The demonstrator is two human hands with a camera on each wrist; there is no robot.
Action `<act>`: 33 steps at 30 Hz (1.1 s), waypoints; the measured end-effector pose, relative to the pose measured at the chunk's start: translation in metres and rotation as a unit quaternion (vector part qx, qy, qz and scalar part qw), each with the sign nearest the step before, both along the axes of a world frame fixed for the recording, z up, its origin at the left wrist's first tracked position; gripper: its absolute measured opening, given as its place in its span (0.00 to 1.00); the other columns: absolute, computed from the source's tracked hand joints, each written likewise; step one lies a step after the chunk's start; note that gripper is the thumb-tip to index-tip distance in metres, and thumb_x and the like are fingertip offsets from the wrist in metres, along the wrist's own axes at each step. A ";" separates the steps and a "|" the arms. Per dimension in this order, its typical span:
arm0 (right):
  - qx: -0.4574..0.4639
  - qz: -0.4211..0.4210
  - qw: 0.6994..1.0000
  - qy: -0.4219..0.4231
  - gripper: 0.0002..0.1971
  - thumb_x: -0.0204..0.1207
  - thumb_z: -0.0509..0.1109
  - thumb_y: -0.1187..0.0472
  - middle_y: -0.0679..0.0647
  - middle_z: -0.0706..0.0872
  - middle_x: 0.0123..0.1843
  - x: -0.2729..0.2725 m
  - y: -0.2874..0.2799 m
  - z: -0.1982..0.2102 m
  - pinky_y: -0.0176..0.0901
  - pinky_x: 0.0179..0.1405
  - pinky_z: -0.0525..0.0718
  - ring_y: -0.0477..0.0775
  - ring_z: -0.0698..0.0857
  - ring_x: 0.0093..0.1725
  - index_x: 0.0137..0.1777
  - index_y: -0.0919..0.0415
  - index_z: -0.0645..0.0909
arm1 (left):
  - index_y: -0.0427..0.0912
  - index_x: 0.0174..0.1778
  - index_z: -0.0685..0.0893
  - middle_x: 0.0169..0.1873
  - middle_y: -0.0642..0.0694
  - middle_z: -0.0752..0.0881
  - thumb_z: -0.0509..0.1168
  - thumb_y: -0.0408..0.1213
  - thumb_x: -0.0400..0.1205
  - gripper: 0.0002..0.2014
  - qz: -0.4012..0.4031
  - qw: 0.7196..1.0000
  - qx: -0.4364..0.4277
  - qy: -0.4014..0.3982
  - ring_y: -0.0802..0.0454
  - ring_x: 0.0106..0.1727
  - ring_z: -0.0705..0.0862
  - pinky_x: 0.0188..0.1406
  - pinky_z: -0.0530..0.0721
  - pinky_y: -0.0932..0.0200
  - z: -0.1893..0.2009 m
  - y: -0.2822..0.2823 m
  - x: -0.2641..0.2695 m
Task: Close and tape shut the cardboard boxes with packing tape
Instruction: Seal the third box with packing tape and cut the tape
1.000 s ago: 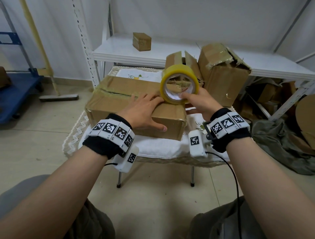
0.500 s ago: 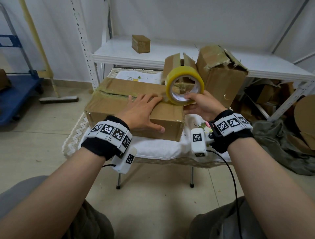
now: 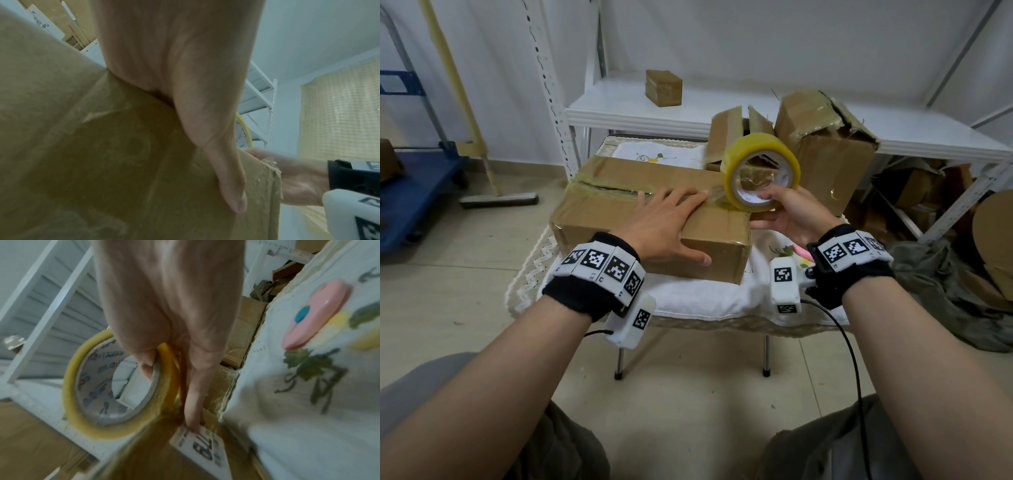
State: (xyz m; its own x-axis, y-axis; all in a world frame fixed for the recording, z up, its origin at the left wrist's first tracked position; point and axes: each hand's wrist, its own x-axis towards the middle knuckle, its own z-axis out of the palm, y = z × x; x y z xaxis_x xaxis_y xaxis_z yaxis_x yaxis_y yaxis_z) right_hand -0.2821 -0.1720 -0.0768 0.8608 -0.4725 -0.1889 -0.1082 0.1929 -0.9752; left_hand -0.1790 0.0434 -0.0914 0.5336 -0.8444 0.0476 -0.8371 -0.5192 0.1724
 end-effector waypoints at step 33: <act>-0.199 -0.067 0.977 0.028 0.20 0.79 0.71 0.65 0.58 0.83 0.66 0.016 0.017 -0.003 0.50 0.37 0.93 0.61 0.89 0.58 0.69 0.49 0.76 | 0.52 0.73 0.78 0.70 0.51 0.78 0.53 0.83 0.66 0.48 0.020 0.992 0.065 -0.103 0.44 0.76 0.73 0.82 0.38 0.27 0.012 -0.025 -0.031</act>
State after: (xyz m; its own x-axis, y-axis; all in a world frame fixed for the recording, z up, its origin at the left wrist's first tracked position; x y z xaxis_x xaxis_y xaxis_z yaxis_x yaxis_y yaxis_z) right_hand -0.2660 -0.1549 -0.0795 0.7796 -0.6261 -0.0114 -0.1627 -0.1849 -0.9692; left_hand -0.2103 0.0187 -0.0789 0.5576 -0.8285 0.0518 -0.8255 -0.5600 -0.0703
